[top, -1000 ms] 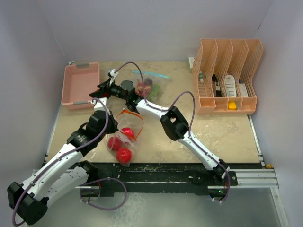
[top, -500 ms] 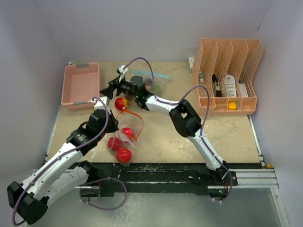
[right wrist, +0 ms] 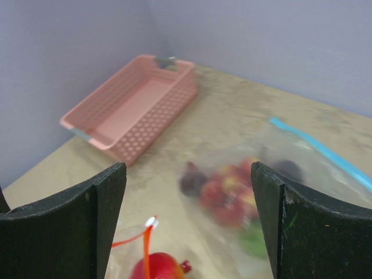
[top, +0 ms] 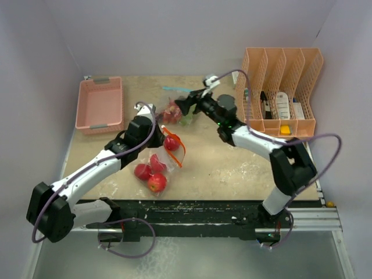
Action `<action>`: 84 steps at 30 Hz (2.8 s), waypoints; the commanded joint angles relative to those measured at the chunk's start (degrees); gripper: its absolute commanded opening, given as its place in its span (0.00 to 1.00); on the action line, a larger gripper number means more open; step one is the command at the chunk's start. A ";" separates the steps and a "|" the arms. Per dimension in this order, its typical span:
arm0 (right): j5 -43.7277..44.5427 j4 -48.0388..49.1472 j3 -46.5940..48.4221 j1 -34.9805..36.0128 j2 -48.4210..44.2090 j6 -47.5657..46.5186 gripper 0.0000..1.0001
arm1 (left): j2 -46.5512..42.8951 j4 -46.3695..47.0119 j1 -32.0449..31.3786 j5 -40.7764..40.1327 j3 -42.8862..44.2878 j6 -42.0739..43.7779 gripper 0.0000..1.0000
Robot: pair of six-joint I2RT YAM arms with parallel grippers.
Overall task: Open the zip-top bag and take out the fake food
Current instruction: Move the zipper food storage bag to the center of the board.
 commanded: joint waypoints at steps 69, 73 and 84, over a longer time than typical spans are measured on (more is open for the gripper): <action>47.15 -68.75 -29.79 7.48 -71.20 17.25 0.00 | 38.26 4.84 -8.30 3.04 36.17 6.25 0.98; 50.72 -72.34 -28.14 7.56 -72.50 20.30 0.00 | 42.25 5.88 -8.36 2.58 36.70 5.38 0.99; 55.88 -80.78 -22.01 7.49 -80.16 22.77 0.00 | 50.37 11.28 -9.24 7.66 41.18 2.40 0.99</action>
